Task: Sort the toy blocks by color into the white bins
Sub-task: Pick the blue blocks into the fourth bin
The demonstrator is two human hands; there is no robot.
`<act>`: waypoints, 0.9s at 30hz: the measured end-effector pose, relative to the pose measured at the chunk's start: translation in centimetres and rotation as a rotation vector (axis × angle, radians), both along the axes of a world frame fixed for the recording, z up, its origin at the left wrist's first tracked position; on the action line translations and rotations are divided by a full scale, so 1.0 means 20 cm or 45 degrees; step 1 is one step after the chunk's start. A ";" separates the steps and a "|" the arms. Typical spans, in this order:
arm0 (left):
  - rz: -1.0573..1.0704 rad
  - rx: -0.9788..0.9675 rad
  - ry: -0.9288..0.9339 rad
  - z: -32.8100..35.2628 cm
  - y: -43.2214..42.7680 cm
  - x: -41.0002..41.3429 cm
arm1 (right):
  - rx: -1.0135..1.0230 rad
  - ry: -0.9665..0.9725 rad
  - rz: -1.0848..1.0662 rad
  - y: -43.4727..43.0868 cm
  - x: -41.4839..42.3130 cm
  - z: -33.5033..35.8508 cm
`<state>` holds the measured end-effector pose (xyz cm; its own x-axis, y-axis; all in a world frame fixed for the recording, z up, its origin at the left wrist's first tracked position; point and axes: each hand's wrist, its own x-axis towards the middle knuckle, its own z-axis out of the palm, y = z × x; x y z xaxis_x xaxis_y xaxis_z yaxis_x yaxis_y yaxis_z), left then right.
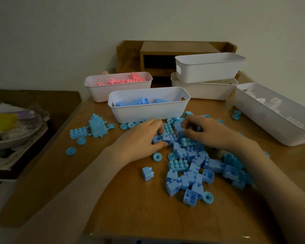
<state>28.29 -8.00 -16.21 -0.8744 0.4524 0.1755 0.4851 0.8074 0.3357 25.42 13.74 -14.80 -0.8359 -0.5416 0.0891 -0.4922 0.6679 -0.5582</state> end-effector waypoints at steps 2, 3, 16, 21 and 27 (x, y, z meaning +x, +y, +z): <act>-0.012 0.000 0.014 0.00 0.00 0.00 | -0.042 0.013 -0.004 0.00 0.00 0.00; -0.019 -0.001 0.026 0.01 0.00 0.00 | -0.057 0.033 -0.016 0.00 0.01 0.00; 0.028 0.259 0.232 -0.02 0.00 0.00 | -0.193 0.294 -0.011 -0.02 0.04 -0.01; 0.028 0.233 -0.027 -0.01 0.01 0.01 | -0.075 0.257 -0.011 -0.02 0.03 -0.02; -0.012 0.074 -0.032 -0.03 0.00 -0.01 | -0.011 0.280 0.052 -0.01 0.02 -0.02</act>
